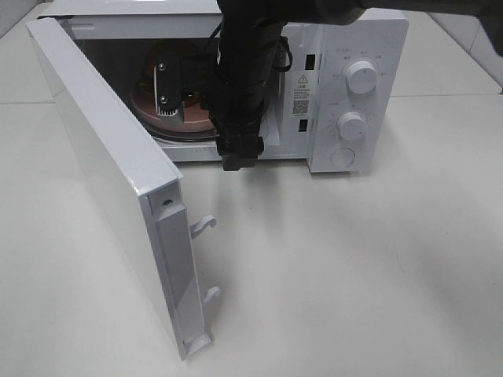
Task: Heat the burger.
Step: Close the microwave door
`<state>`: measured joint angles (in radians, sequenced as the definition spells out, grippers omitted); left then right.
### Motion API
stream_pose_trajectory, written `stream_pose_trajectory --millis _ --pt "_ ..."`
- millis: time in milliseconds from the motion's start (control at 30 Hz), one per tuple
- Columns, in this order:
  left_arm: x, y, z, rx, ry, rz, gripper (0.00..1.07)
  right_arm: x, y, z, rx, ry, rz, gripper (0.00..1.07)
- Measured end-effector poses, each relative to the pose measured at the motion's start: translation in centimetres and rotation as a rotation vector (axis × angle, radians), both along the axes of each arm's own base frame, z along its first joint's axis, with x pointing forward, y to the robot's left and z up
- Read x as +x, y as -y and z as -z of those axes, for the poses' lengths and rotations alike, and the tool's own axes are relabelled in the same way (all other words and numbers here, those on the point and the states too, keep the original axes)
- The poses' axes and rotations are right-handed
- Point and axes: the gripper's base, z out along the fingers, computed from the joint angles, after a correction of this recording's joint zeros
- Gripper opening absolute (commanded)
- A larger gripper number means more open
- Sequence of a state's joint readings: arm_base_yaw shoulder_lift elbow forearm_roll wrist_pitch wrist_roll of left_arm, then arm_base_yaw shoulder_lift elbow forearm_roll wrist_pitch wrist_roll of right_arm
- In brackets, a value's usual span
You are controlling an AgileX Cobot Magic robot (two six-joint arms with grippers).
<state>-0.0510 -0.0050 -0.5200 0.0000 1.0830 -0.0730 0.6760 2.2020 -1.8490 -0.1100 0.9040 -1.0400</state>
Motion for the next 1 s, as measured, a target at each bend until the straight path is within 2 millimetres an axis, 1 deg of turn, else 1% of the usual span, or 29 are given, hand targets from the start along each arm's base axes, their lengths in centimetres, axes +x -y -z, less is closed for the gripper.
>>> stream_pose_trajectory --millis 167,333,367,400,533,567,600,633,700,733,800,867,900,933,967,1000 --pt "0.0 0.0 0.0 0.000 0.000 0.000 1.02 -0.9 0.7 -0.1 0.007 -0.009 0.033 0.77" --pt "0.0 0.0 0.0 0.000 0.000 0.000 1.02 -2.4 2.0 -0.9 0.004 -0.009 0.058 0.77" --pt "0.0 0.0 0.0 0.000 0.000 0.000 1.02 -2.4 2.0 -0.9 0.004 -0.009 0.058 0.77" --pt "0.0 0.0 0.0 0.000 0.000 0.000 1.02 -3.0 2.5 -1.3 0.000 -0.010 0.061 0.77" --pt "0.0 0.0 0.0 0.000 0.000 0.000 1.02 -3.7 3.1 -1.7 -0.003 -0.011 0.066 0.76" --pt "0.0 0.0 0.0 0.000 0.000 0.000 1.02 -4.3 3.7 -2.0 -0.004 -0.016 0.073 0.76" --pt "0.0 0.0 0.0 0.000 0.000 0.000 1.02 -4.3 3.7 -2.0 -0.004 -0.016 0.073 0.76" --pt "0.0 0.0 0.0 0.000 0.000 0.000 1.02 -5.0 4.2 -2.3 -0.007 -0.022 0.081 0.76" --pt "0.0 0.0 0.0 0.000 0.000 0.000 1.02 -5.3 4.4 -2.3 -0.007 -0.025 0.086 0.76" --pt "0.0 0.0 0.0 0.000 0.000 0.000 1.02 -6.0 5.0 -2.7 -0.004 -0.030 0.107 0.76" --pt "0.0 0.0 0.0 0.000 0.000 0.000 1.02 -6.3 5.2 -2.8 -0.002 -0.033 0.115 0.76" --pt "0.0 0.0 0.0 0.000 0.000 0.000 1.02 -7.4 6.2 -3.3 0.002 -0.036 0.141 0.76" --pt "0.0 0.0 0.0 0.000 0.000 0.000 1.02 -7.4 6.2 -3.3 0.002 -0.036 0.141 0.76" --pt "0.0 0.0 0.0 0.000 0.000 0.000 1.02 -8.2 6.9 -3.4 -0.007 -0.041 0.154 0.76" --pt "0.0 0.0 0.0 0.000 0.000 0.000 1.02 -8.2 6.9 -3.4 -0.007 -0.041 0.154 0.76" --pt "0.0 0.0 0.0 0.000 0.000 0.000 1.02 -9.0 7.5 -3.4 -0.013 -0.043 0.165 0.76"
